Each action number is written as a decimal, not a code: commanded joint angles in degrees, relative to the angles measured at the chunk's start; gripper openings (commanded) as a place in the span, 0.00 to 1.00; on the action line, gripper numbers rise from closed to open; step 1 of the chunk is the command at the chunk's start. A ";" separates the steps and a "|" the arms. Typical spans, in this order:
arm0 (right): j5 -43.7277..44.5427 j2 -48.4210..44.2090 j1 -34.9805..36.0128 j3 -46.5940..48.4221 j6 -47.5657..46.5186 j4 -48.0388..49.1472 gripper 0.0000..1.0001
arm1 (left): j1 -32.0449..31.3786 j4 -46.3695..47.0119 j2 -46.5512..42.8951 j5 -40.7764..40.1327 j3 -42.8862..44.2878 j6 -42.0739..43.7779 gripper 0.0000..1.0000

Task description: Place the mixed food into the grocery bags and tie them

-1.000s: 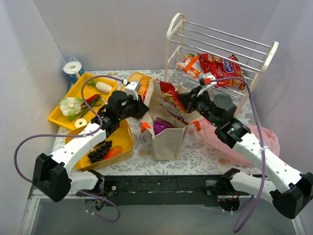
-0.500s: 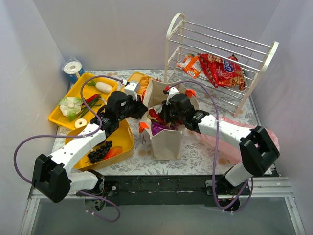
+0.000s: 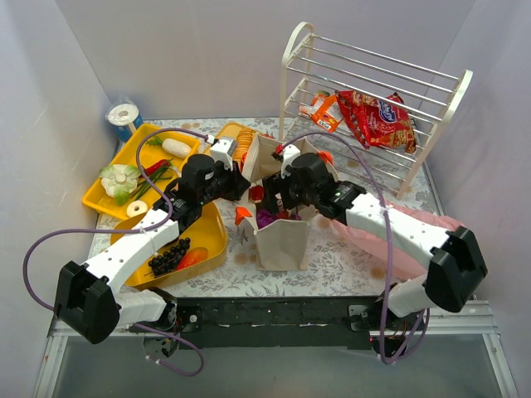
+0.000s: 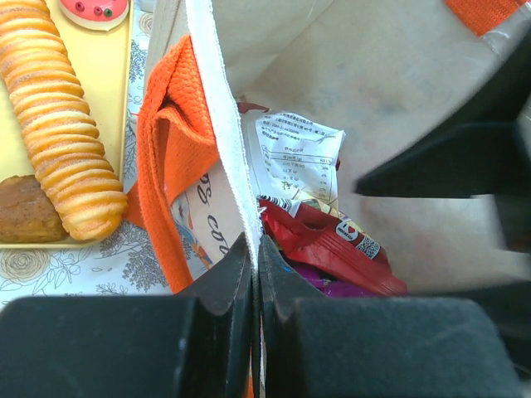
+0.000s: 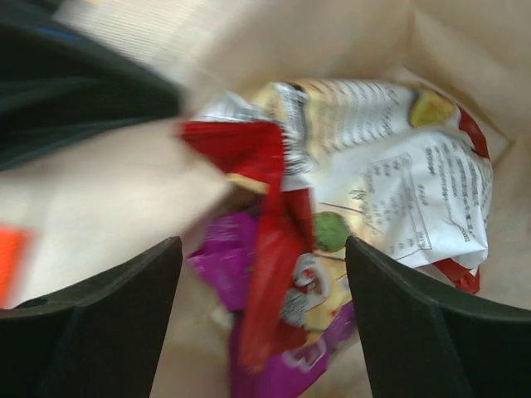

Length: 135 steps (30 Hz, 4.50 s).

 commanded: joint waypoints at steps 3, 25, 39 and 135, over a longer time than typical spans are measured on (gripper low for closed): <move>-7.76 -9.15 0.48 11.74 -3.19 -12.29 0.92 | -0.07 0.12 -2.56 1.05 1.50 -1.50 0.00; 12.22 -14.70 -18.49 1.65 -7.14 -20.69 0.57 | -0.07 -1.02 -3.00 2.89 2.47 -2.56 0.03; 7.89 2.52 -20.00 26.23 -22.34 -13.65 0.01 | -4.72 13.29 -2.66 -7.55 -2.80 -26.18 0.00; -25.39 -14.00 -25.10 48.66 -3.90 1.54 0.01 | 5.82 -0.05 -4.84 -0.36 12.22 -7.03 0.98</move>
